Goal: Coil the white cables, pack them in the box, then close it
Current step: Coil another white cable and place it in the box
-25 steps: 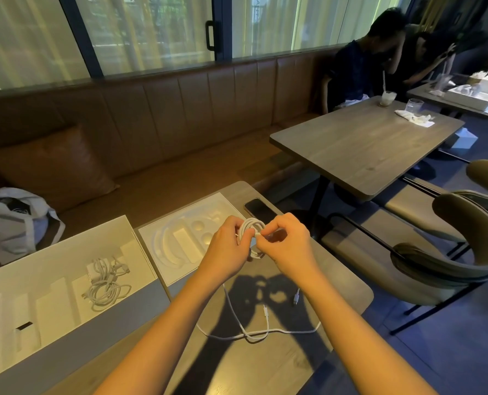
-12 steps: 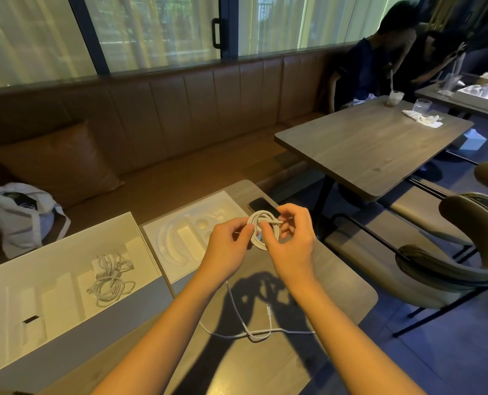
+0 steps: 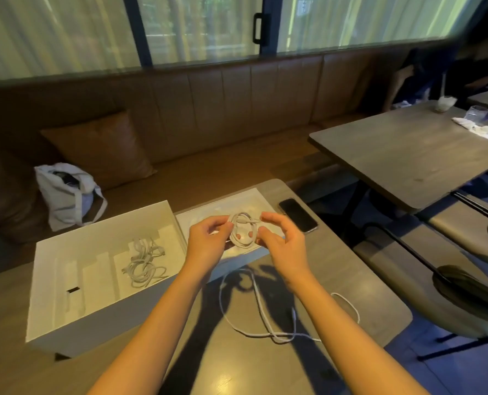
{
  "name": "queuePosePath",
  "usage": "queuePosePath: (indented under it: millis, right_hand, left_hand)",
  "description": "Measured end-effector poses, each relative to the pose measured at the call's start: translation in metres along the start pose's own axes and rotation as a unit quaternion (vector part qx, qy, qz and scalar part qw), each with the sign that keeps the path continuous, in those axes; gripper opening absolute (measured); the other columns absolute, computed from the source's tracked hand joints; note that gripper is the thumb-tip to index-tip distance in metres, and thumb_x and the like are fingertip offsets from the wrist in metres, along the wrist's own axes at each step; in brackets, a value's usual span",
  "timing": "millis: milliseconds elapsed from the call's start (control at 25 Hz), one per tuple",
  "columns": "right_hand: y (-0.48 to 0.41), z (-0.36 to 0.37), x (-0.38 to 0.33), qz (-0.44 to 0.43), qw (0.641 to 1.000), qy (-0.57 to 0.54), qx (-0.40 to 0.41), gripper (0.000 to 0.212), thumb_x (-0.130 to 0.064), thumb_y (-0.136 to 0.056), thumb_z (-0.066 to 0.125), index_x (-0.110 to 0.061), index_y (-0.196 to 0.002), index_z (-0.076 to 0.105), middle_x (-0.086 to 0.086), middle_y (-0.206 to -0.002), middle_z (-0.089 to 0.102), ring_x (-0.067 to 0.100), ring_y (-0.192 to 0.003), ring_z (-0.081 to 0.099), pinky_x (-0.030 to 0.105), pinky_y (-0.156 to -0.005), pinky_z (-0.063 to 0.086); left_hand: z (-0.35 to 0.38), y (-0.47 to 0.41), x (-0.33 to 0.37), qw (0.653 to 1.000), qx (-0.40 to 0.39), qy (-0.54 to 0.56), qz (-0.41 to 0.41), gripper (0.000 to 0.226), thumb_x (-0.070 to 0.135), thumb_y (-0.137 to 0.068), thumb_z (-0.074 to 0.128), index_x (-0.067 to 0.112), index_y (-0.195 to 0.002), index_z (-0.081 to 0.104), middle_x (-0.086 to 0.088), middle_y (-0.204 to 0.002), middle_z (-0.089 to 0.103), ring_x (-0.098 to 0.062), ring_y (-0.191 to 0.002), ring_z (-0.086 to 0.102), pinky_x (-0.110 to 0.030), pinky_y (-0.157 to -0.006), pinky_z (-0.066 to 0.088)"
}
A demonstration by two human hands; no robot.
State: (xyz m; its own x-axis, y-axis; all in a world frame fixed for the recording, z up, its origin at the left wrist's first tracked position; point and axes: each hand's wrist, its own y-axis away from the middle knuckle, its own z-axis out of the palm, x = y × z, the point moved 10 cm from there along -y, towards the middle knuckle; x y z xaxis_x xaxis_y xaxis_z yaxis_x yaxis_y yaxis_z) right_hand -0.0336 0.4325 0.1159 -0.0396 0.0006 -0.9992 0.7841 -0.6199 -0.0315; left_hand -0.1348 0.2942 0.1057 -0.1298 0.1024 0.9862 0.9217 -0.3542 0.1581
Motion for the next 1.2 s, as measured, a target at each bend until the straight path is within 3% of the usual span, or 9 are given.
queuePosePath:
  millis: [200, 320, 400, 520, 640, 760, 920, 1080, 1200]
  right_hand:
    - [-0.006, 0.108, 0.036, 0.071, 0.983, 0.087, -0.147, 0.029, -0.011, -0.089, 0.057, -0.013, -0.119, 0.058, 0.006, -0.12, 0.061, 0.025, -0.097, 0.066, 0.037, -0.09, 0.054]
    - [-0.007, 0.178, 0.049, 0.057, 0.951, 0.171, -0.252, 0.032, -0.013, -0.089, 0.056, -0.011, -0.12, 0.06, 0.012, -0.119, 0.064, 0.023, -0.086, 0.063, 0.03, -0.078, 0.05]
    - [-0.003, 0.223, 0.064, 0.044, 0.905, 0.257, -0.335, 0.032, -0.013, -0.09, 0.054, -0.008, -0.121, 0.06, 0.013, -0.122, 0.063, 0.022, -0.094, 0.06, 0.031, -0.084, 0.048]
    - [0.004, 0.261, 0.101, 0.054, 0.818, 0.387, -0.421, 0.029, -0.008, -0.088, 0.051, -0.001, -0.114, 0.062, 0.019, -0.12, 0.063, 0.033, -0.107, 0.059, 0.04, -0.092, 0.048]
    - [0.004, 0.27, 0.131, 0.082, 0.751, 0.473, -0.453, 0.026, -0.007, -0.087, 0.052, 0.009, -0.104, 0.063, 0.026, -0.114, 0.064, 0.037, -0.099, 0.06, 0.042, -0.086, 0.051]
    - [0.001, 0.274, 0.15, 0.095, 0.704, 0.523, -0.472, 0.019, -0.007, -0.09, 0.049, 0.008, -0.09, 0.061, 0.028, -0.109, 0.064, 0.03, -0.082, 0.053, 0.033, -0.07, 0.043]
    - [-0.003, 0.273, 0.169, 0.133, 0.699, 0.524, -0.468, 0.028, -0.009, -0.088, 0.049, 0.007, -0.108, 0.062, 0.024, -0.113, 0.064, 0.028, -0.084, 0.055, 0.034, -0.071, 0.043]
    - [-0.011, 0.273, 0.169, 0.127, 0.727, 0.513, -0.437, 0.029, -0.009, -0.089, 0.048, 0.006, -0.109, 0.063, 0.021, -0.11, 0.066, 0.033, -0.095, 0.062, 0.039, -0.082, 0.051]
    - [-0.018, 0.269, 0.162, 0.12, 0.768, 0.485, -0.4, 0.022, -0.01, -0.09, 0.047, 0.005, -0.093, 0.063, 0.017, -0.089, 0.063, 0.03, -0.082, 0.058, 0.037, -0.072, 0.047]
  left_hand:
    - [-0.133, -0.027, -0.043, 0.983, 0.175, 0.01, -0.053, 0.022, 0.007, -0.089, 0.058, 0.003, -0.109, 0.064, -0.015, -0.102, 0.066, -0.029, -0.09, 0.064, -0.039, -0.078, 0.057]
    - [-0.2, -0.043, -0.084, 0.967, 0.22, -0.046, -0.118, 0.009, 0.006, -0.083, 0.062, 0.011, -0.083, 0.069, -0.018, -0.093, 0.07, -0.034, -0.084, 0.066, -0.047, -0.082, 0.057]
    - [-0.225, -0.053, -0.114, 0.958, 0.197, -0.106, -0.18, 0.016, 0.005, -0.078, 0.065, 0.014, -0.065, 0.068, -0.018, -0.082, 0.069, -0.033, -0.075, 0.065, -0.044, -0.076, 0.055]
    - [-0.233, -0.06, -0.141, 0.946, 0.133, -0.176, -0.238, 0.016, -0.002, -0.078, 0.062, 0.004, -0.064, 0.065, -0.018, -0.073, 0.063, -0.025, -0.061, 0.057, -0.036, -0.065, 0.051]
    - [-0.216, -0.063, -0.155, 0.943, 0.041, -0.206, -0.258, 0.016, -0.007, -0.082, 0.057, 0.004, -0.071, 0.062, -0.014, -0.069, 0.057, -0.022, -0.057, 0.053, -0.03, -0.056, 0.049]
    - [-0.209, -0.071, -0.172, 0.935, -0.002, -0.241, -0.258, 0.023, -0.01, -0.079, 0.058, 0.009, -0.065, 0.057, -0.014, -0.077, 0.058, -0.025, -0.069, 0.056, -0.037, -0.065, 0.053]
    - [-0.212, -0.087, -0.189, 0.926, -0.006, -0.281, -0.254, 0.028, -0.01, -0.078, 0.054, 0.011, -0.06, 0.056, -0.017, -0.083, 0.061, -0.036, -0.087, 0.065, -0.051, -0.084, 0.055]
    - [-0.213, -0.096, -0.178, 0.917, 0.006, -0.343, -0.203, 0.017, -0.005, -0.077, 0.061, 0.011, -0.077, 0.066, -0.015, -0.087, 0.064, -0.031, -0.087, 0.064, -0.043, -0.081, 0.055]
    - [-0.214, -0.101, -0.159, 0.88, 0.025, -0.453, -0.142, 0.011, 0.008, -0.079, 0.064, 0.011, -0.087, 0.07, -0.01, -0.093, 0.07, -0.03, -0.086, 0.065, -0.037, -0.076, 0.054]
